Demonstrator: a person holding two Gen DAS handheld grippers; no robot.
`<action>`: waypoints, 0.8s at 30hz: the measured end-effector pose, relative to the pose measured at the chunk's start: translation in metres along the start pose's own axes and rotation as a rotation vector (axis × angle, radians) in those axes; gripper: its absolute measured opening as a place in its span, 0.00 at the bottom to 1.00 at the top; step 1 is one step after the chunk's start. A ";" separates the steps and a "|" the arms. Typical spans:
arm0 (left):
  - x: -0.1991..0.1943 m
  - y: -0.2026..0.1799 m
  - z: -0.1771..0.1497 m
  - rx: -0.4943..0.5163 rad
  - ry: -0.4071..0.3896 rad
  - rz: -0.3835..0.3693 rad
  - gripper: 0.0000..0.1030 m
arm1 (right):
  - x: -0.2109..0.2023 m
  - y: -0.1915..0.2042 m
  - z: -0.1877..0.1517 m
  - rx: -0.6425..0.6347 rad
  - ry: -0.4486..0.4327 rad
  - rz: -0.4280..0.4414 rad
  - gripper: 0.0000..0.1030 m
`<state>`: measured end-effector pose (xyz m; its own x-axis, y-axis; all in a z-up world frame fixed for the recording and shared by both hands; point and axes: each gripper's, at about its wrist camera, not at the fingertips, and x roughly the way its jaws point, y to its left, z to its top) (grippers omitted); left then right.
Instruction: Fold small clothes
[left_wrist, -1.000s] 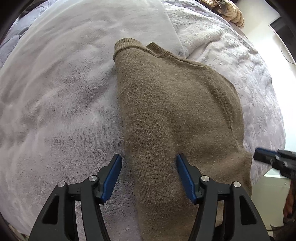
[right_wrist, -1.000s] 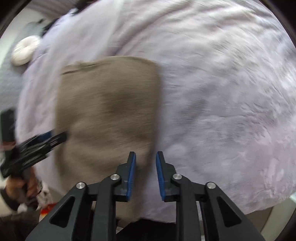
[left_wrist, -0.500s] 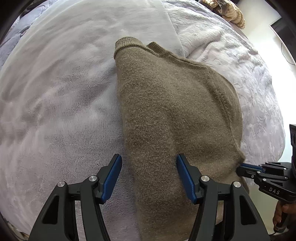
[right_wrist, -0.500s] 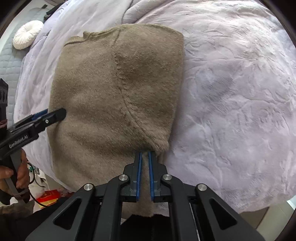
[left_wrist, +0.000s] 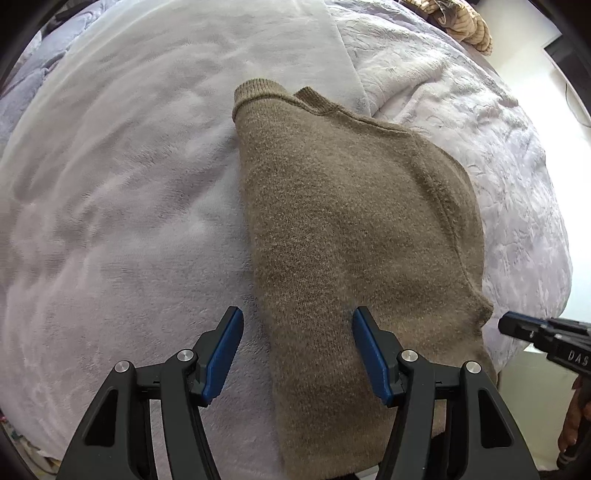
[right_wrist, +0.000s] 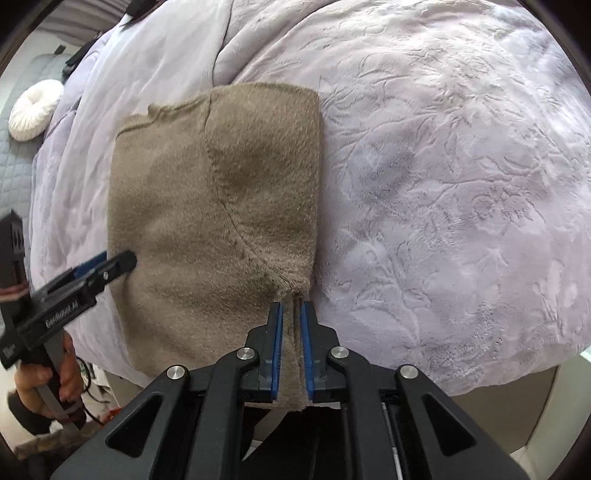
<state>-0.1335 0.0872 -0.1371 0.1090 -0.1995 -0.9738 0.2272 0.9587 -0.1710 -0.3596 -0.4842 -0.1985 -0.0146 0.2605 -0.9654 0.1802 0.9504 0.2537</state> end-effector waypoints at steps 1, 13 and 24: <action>-0.004 -0.001 0.000 0.004 -0.002 0.012 0.61 | -0.003 -0.001 0.002 0.004 -0.003 0.000 0.11; -0.042 -0.001 0.008 -0.041 -0.049 0.061 0.99 | -0.024 0.040 0.011 -0.020 -0.051 -0.026 0.77; -0.048 -0.009 0.004 -0.032 -0.047 0.162 0.99 | -0.022 0.073 0.018 -0.093 -0.100 -0.142 1.00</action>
<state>-0.1369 0.0875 -0.0882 0.1871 -0.0503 -0.9810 0.1720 0.9849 -0.0177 -0.3284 -0.4234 -0.1602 0.0650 0.1084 -0.9920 0.0912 0.9893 0.1141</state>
